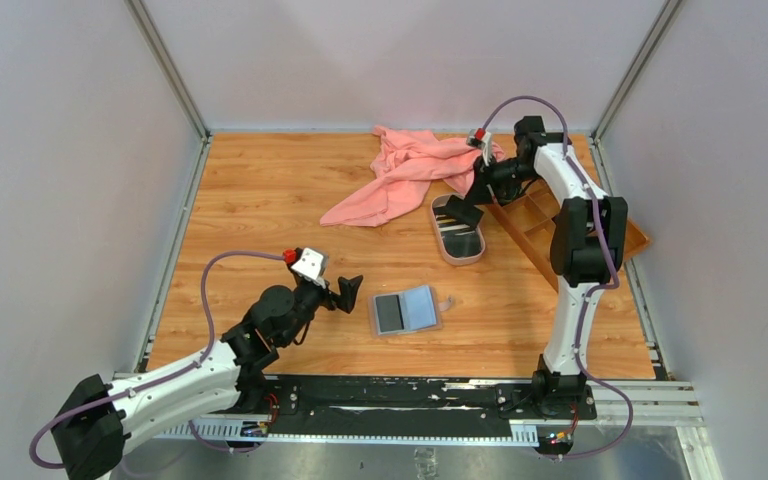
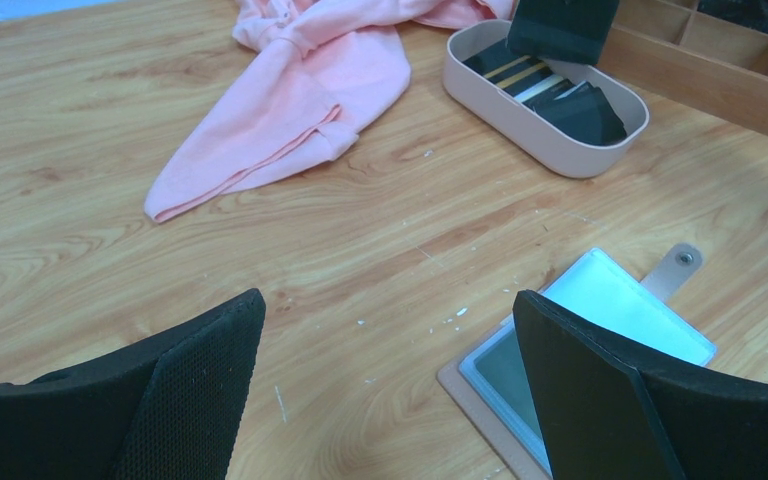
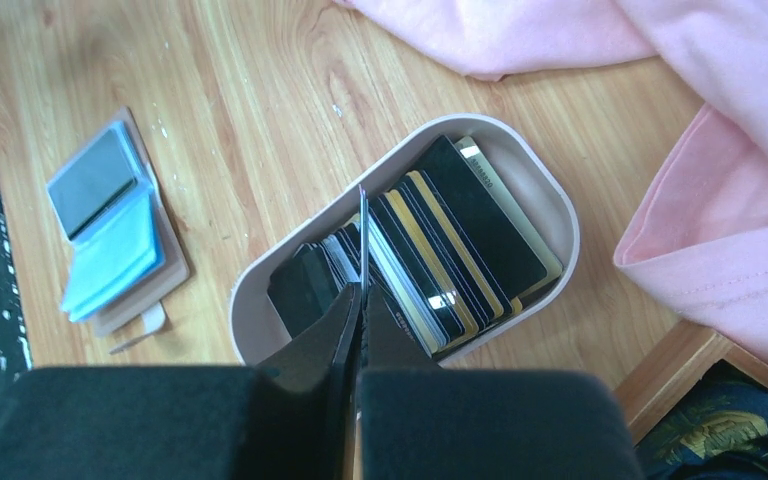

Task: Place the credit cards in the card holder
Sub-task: Pick up the credit card from the storage box.

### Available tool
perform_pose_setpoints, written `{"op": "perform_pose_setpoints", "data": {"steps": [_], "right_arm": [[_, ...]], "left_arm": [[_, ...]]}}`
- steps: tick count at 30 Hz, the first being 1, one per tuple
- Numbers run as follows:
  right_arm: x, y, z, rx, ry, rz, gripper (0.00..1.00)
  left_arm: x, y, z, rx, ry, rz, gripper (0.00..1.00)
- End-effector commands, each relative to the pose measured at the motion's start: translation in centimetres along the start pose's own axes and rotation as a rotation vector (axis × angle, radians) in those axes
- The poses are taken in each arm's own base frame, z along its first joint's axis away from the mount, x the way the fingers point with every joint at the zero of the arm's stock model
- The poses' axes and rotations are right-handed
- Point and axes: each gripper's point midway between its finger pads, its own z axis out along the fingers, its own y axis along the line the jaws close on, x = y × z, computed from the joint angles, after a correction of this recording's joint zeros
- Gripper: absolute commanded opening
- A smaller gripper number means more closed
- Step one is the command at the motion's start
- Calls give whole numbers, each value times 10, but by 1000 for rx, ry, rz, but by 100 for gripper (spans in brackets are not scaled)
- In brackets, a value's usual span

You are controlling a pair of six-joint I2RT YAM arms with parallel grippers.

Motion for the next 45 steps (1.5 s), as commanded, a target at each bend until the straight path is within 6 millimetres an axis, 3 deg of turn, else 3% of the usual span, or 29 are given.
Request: {"op": "perform_pose_setpoints", "data": {"steps": [1, 7, 13, 17, 22, 30, 45], "right_arm": [[-12, -2, -6, -15, -65, 119, 0], [-23, -4, -8, -18, -118, 243, 0], [-29, 4, -7, -86, -175, 361, 0], [-34, 12, -8, -125, -202, 397, 0], [-34, 14, -11, -161, -235, 448, 0], [-28, 7, -16, -189, -268, 515, 0], [-21, 5, -9, -242, -280, 576, 0]], "left_arm": [[-23, -13, 12, 33, -42, -71, 100], [-46, -54, 52, 170, -6, -286, 100], [-53, -81, 117, 321, 77, -538, 81], [-51, -82, 154, 404, 66, -664, 76], [-43, -77, 187, 496, 34, -789, 73], [-23, -83, 219, 623, 25, -857, 61], [2, -93, 246, 724, 42, -931, 44]]}}
